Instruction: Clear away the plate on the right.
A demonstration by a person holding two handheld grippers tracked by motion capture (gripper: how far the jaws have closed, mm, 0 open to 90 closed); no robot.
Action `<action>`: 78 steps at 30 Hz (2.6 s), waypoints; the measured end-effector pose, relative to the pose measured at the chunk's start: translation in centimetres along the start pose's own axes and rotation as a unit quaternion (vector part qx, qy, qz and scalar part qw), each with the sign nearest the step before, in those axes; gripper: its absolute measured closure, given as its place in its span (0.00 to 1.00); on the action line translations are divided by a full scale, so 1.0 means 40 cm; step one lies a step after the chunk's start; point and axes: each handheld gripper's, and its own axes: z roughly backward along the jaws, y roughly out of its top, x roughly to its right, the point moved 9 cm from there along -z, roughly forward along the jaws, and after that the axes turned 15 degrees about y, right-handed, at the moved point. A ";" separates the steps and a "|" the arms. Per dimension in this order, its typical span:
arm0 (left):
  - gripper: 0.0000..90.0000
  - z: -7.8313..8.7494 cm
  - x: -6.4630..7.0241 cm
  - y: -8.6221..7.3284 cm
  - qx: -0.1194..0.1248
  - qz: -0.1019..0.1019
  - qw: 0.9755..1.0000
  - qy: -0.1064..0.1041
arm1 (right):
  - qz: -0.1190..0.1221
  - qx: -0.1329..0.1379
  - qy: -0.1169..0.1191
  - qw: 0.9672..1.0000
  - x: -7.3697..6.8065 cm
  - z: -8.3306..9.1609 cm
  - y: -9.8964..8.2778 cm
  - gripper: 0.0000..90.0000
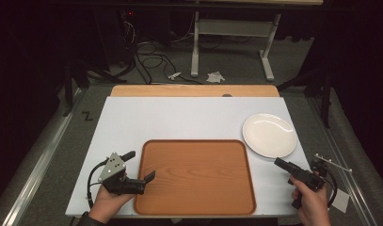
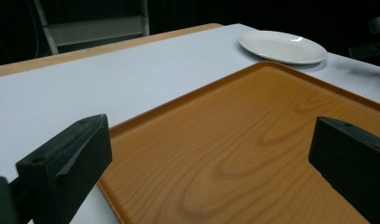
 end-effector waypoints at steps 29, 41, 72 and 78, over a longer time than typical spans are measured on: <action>0.00 -0.008 0.004 0.023 0.021 0.007 1.000 0.000 | -0.054 0.014 -0.009 0.998 0.023 -0.030 0.028 0.05; 0.00 -0.001 0.002 0.015 0.018 0.004 1.000 -0.006 | -0.106 0.035 -0.019 0.994 0.073 -0.030 0.039 0.13; 0.01 0.038 -0.023 -0.008 0.012 0.012 1.000 0.014 | -0.123 0.039 -0.072 0.989 0.134 -0.052 0.066 0.39; 0.01 0.037 -0.020 -0.008 0.012 0.013 1.000 0.011 | -0.109 0.038 -0.092 0.989 0.137 -0.051 0.062 0.48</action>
